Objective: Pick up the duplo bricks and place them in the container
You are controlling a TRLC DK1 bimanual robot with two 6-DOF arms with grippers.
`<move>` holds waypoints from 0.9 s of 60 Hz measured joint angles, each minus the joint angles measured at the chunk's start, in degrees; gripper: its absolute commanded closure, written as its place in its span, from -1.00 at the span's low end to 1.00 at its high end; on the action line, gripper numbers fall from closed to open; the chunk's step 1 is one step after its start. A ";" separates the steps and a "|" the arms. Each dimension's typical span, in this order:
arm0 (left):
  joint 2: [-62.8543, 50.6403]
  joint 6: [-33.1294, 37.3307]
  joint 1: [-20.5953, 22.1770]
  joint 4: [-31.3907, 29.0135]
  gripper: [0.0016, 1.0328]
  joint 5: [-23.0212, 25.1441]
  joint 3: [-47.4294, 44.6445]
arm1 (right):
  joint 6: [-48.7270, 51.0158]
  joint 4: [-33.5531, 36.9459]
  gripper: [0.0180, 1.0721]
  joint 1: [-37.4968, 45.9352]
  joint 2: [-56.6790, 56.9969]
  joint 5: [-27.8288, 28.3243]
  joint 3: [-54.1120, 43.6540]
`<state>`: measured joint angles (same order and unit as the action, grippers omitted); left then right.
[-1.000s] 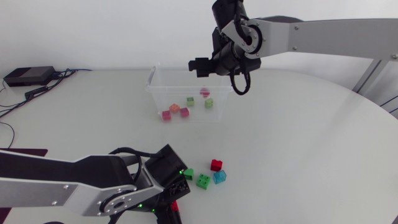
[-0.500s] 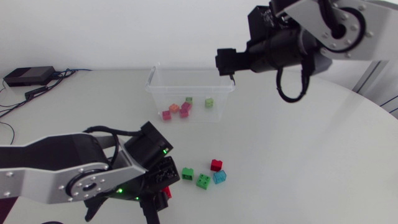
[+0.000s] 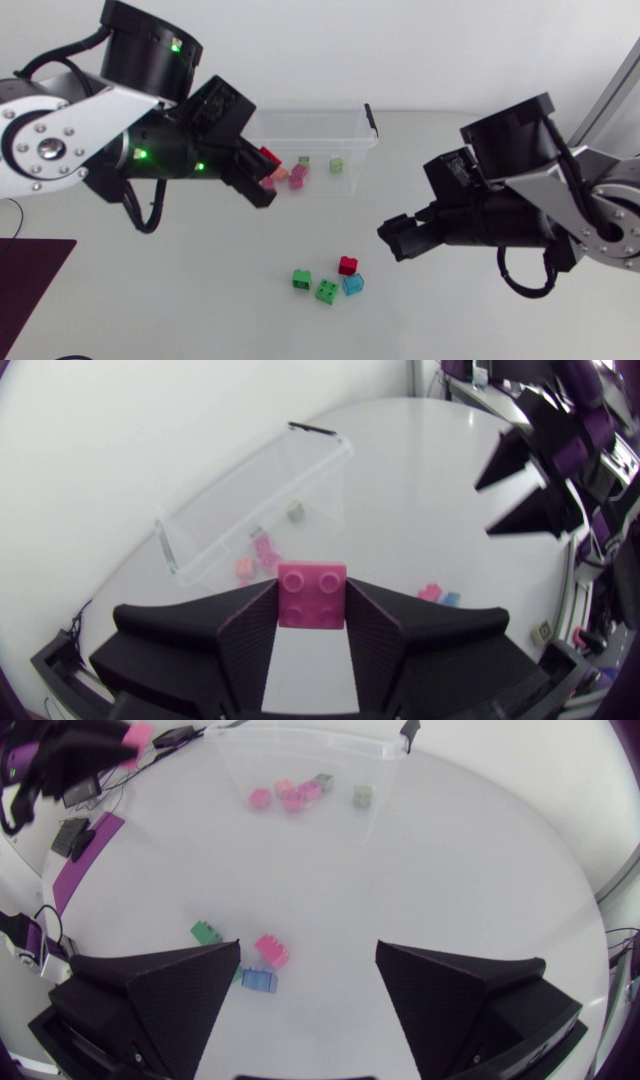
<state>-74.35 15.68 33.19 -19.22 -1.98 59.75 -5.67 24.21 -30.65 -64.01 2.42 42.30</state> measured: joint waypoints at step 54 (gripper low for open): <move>-31.50 -12.11 -11.50 12.72 -0.89 -1.92 23.76 | -2.93 1.84 -0.86 -9.94 -26.18 0.55 5.95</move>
<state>-105.84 3.57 21.69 -6.50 -3.90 83.50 -8.60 26.04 -40.60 -90.19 2.96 48.25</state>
